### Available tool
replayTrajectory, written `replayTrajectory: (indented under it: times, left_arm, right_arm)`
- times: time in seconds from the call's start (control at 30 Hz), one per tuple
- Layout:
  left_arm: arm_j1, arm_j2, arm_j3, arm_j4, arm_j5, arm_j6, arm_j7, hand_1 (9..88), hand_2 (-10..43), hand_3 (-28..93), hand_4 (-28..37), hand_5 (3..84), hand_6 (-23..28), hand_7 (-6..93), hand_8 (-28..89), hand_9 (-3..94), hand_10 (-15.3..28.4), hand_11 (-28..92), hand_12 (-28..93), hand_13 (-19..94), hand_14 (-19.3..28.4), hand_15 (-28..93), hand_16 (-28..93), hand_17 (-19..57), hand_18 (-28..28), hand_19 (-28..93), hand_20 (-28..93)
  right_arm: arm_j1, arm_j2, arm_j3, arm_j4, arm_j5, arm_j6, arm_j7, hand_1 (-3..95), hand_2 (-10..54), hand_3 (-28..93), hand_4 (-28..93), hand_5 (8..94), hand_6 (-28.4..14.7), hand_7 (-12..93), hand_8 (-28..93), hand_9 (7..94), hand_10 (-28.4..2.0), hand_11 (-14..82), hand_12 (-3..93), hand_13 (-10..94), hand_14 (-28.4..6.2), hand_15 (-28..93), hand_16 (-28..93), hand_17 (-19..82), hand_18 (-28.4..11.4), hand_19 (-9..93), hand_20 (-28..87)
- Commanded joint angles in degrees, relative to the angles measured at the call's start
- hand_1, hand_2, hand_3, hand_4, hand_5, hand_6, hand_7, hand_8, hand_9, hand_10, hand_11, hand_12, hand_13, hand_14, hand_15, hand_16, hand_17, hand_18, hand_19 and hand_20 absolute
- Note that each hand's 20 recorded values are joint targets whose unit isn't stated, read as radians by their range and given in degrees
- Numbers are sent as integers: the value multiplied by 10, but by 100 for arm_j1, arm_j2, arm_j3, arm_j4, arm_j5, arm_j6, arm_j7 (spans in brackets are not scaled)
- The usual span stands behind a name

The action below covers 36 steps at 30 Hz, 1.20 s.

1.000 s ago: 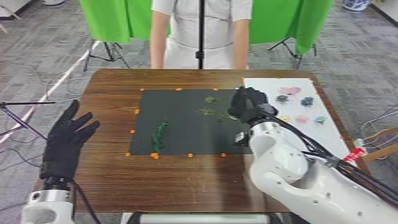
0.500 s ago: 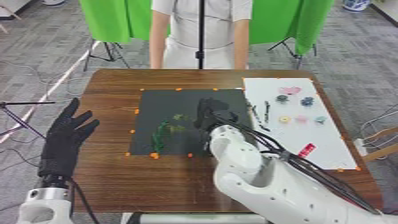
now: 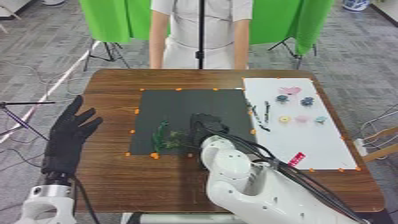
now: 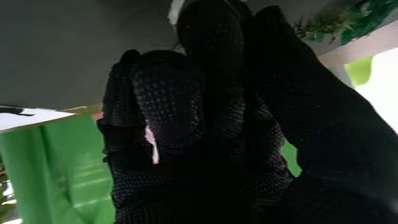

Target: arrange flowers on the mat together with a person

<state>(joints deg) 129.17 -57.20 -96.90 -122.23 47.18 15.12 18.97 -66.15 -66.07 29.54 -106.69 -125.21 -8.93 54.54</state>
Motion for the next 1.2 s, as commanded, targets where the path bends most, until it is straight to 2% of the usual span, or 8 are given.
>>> replayTrajectory:
  times: [0.03, 0.33, 0.53, 0.67, 0.83, 0.87, 0.93, 1.2]
  left_arm:
    - [-21, 16, 23, 9, 47, 58, -84, 217, 47, 771, -282, 271, 6, 106, -93, 301, 147, 140, 115, 237, 208, 323, -43, -102, 256, 493, 66]
    - [-33, -56, 5, 22, 71, 17, -132, 221, 47, 771, -281, 280, 12, 103, -92, 303, 147, 138, 114, 239, 206, 318, -44, -99, 255, 493, 66]
    - [-20, -19, 49, 24, 50, 57, -103, 222, 46, 771, -281, 283, 14, 103, -91, 303, 147, 138, 114, 238, 204, 315, -43, -99, 252, 491, 66]
    - [60, -78, 37, 3, 48, 60, -50, 222, 46, 772, -281, 284, 15, 103, -91, 302, 147, 138, 114, 236, 203, 312, -41, -99, 250, 491, 67]
    - [220, -183, -40, -27, 31, 46, -41, 222, 47, 772, -280, 285, 15, 104, -91, 302, 147, 139, 114, 236, 203, 312, -40, -99, 250, 491, 68]
    - [229, -200, -39, -25, 42, 44, -44, 223, 47, 772, -280, 285, 15, 104, -91, 302, 147, 139, 114, 235, 203, 312, -40, -99, 251, 492, 69]
    - [293, -187, -45, -47, 18, 77, -10, 223, 47, 772, -280, 285, 15, 104, -91, 302, 147, 139, 114, 235, 203, 312, -40, -99, 251, 493, 70]
    - [276, -200, -22, -33, 1, 77, 10, 223, 48, 772, -280, 285, 15, 104, -91, 301, 147, 138, 114, 235, 203, 314, -40, -98, 252, 495, 69]
  right_arm:
    - [51, -165, -7, 3, -4, 44, 76, 541, -95, 590, -125, 890, -10, 166, 156, 915, -115, 351, 223, 782, -96, 696, 203, 274, -241, 811, 292]
    - [-13, -228, 121, -14, 198, 99, 77, 501, -69, 570, -171, 898, -5, 157, 114, 923, -108, 348, 224, 799, -92, 684, 204, 289, -243, 822, 268]
    - [-106, -266, 269, -105, 510, 345, 118, 480, -55, 561, -183, 895, 1, 161, 59, 932, -105, 337, 222, 812, -89, 670, 205, 297, -244, 827, 254]
    - [-153, -105, 311, -273, 525, 679, 104, 465, -51, 572, -187, 890, 1, 154, 43, 933, -105, 321, 216, 818, -87, 648, 202, 297, -245, 828, 247]
    - [-322, 226, 516, -684, 504, 767, -50, 454, -38, 552, -180, 801, -11, 156, 28, 902, -120, 243, 185, 811, -94, 572, 190, 285, -258, 815, 234]
    - [-331, 304, 517, -734, 513, 743, -7, 438, -31, 559, -176, 787, -12, 161, -26, 895, -125, 231, 180, 808, -96, 560, 191, 282, -260, 811, 231]
    - [-493, 388, 658, -811, 503, 649, -85, 412, -15, 563, -171, 757, -18, 161, -90, 874, -143, 206, 167, 799, -106, 536, 188, 272, -268, 802, 228]
    - [-955, 603, 955, -963, 914, 132, -7, 341, 41, 547, -164, 675, -37, 139, -91, 810, -187, 157, 141, 790, -122, 519, 177, 257, -281, 800, 223]
